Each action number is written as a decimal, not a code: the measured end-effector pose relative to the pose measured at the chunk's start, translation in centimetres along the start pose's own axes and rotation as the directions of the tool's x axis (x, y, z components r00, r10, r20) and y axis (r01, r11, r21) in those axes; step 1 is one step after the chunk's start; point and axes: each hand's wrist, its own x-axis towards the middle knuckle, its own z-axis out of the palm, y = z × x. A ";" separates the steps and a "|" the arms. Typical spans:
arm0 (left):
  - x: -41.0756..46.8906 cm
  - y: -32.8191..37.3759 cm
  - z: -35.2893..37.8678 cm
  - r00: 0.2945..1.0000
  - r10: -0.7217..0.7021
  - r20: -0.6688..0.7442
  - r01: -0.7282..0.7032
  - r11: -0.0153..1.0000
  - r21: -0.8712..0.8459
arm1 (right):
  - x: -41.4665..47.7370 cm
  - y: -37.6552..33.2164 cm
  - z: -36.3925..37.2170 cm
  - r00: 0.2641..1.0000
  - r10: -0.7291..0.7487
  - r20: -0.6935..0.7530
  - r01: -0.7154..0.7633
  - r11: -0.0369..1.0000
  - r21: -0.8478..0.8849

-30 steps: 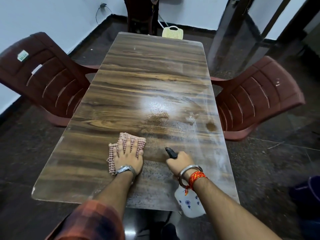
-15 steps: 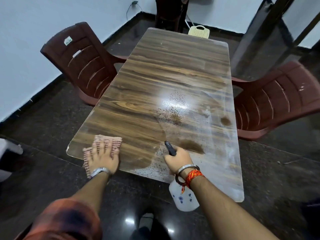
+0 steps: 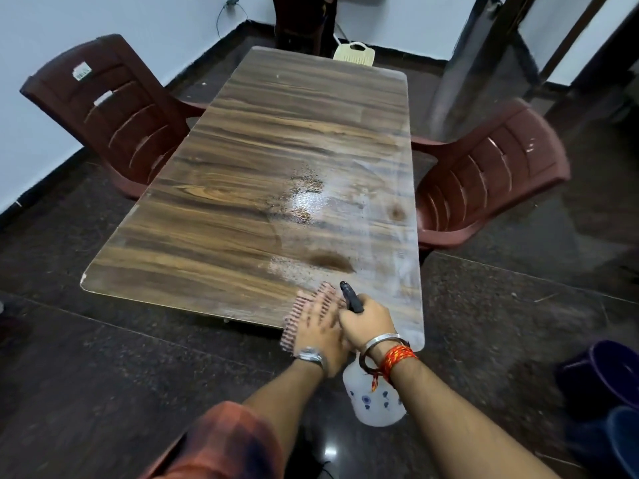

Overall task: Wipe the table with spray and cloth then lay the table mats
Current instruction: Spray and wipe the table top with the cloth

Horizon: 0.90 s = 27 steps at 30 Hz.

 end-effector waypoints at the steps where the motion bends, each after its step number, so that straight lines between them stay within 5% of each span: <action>1: 0.0 1.6 0.0 0.997 0.060 0.038 -0.062 0.997 0.035 | -0.2 0.5 -0.6 1.000 0.000 -0.006 0.000 1.000 -0.006; 5: 0.3 2.8 0.1 0.995 0.077 0.060 -0.076 0.997 -0.014 | -0.4 2.1 -2.0 1.000 0.000 -0.012 0.000 1.000 -0.017; 9: 0.5 -1.9 -0.4 0.976 -0.214 -0.024 0.209 0.969 -0.132 | -0.3 2.2 -2.5 0.998 -0.016 0.059 0.013 0.999 0.046; 15: 2.0 -10.1 -2.2 0.828 -0.560 0.033 0.552 0.803 -0.226 | 2.4 0.4 -2.0 0.988 -0.094 0.122 0.095 0.996 0.001; 27: 13.0 -8.9 -4.5 0.637 -0.769 -0.054 0.712 0.613 -0.341 | 12.4 -2.0 -6.5 0.967 -0.162 0.199 0.185 0.978 -0.101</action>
